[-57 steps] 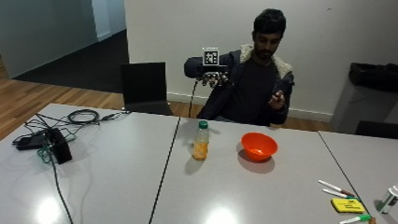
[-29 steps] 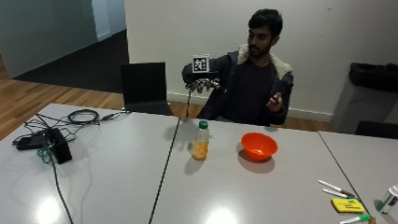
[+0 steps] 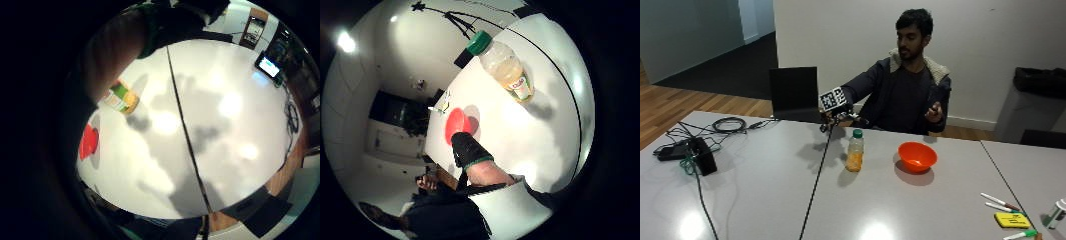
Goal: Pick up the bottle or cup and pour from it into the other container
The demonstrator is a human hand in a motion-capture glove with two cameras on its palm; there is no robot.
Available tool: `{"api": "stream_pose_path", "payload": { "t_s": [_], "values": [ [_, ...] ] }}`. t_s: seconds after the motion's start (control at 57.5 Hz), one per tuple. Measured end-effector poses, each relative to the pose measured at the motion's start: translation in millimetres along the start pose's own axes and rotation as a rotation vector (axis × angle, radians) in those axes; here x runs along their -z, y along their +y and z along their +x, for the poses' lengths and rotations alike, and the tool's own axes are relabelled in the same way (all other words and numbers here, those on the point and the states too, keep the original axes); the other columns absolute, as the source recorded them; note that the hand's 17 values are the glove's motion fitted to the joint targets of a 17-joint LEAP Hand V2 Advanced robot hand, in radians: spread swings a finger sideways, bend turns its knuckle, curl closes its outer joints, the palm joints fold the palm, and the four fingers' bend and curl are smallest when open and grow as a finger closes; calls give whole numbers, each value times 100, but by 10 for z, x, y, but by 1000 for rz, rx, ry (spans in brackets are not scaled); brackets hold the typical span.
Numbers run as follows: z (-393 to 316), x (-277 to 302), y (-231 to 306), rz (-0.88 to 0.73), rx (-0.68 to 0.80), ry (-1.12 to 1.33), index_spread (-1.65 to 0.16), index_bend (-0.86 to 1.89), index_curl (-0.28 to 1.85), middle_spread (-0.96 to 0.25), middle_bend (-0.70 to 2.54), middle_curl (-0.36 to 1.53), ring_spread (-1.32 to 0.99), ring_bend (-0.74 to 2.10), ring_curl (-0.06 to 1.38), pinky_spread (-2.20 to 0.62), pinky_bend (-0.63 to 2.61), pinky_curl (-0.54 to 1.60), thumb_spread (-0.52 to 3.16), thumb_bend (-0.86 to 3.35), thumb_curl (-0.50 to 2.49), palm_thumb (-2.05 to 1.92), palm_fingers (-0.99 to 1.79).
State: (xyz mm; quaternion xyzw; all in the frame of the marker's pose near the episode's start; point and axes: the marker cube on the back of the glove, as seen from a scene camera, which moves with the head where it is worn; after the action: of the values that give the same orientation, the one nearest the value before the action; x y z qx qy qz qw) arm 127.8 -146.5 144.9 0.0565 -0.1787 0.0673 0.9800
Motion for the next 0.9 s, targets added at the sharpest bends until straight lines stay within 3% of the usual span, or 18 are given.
{"api": "stream_pose_path", "payload": {
  "t_s": [0.035, 0.104, 0.157, 0.435, 0.609, 0.713, 0.748, 0.905],
  "values": [
    [63, -65, -60, 0, 67, -30, -28, 13, 26, 11, 28, 33, 24, 20, 21, 40, 43, 26, 91, -3, 35, 30, 30],
    [52, -187, -163, -18, -113, -102, -27, 13, 26, 12, 28, 33, 24, 20, 21, 40, 44, 26, 90, -3, 35, 31, 29],
    [60, -283, -279, -20, -151, -164, -25, 12, 25, 12, 29, 34, 24, 20, 22, 40, 45, 26, 90, -3, 36, 32, 28],
    [93, -782, -696, -30, -139, -492, -22, 11, 23, 14, 29, 34, 25, 22, 24, 41, 55, 29, 86, -3, 37, 37, 25],
    [35, -1110, -834, -53, -53, -732, -22, 8, 19, 12, 28, 34, 24, 29, 27, 40, 70, 33, 84, -2, 38, 46, 32],
    [-1, -1250, -853, -43, -29, -806, -23, 8, 17, 6, 30, 34, 21, 41, 30, 36, 73, 33, 81, -1, 40, 55, 51],
    [-17, -1286, -868, -31, -27, -828, -24, 7, 17, -1, 33, 35, 16, 48, 31, 33, 72, 32, 79, 2, 41, 63, 68],
    [-48, -1316, -920, -36, -63, -921, -29, 12, 20, -19, 38, 37, -2, 57, 35, 23, 61, 30, 72, 1, 44, 81, 95]
  ]
}}
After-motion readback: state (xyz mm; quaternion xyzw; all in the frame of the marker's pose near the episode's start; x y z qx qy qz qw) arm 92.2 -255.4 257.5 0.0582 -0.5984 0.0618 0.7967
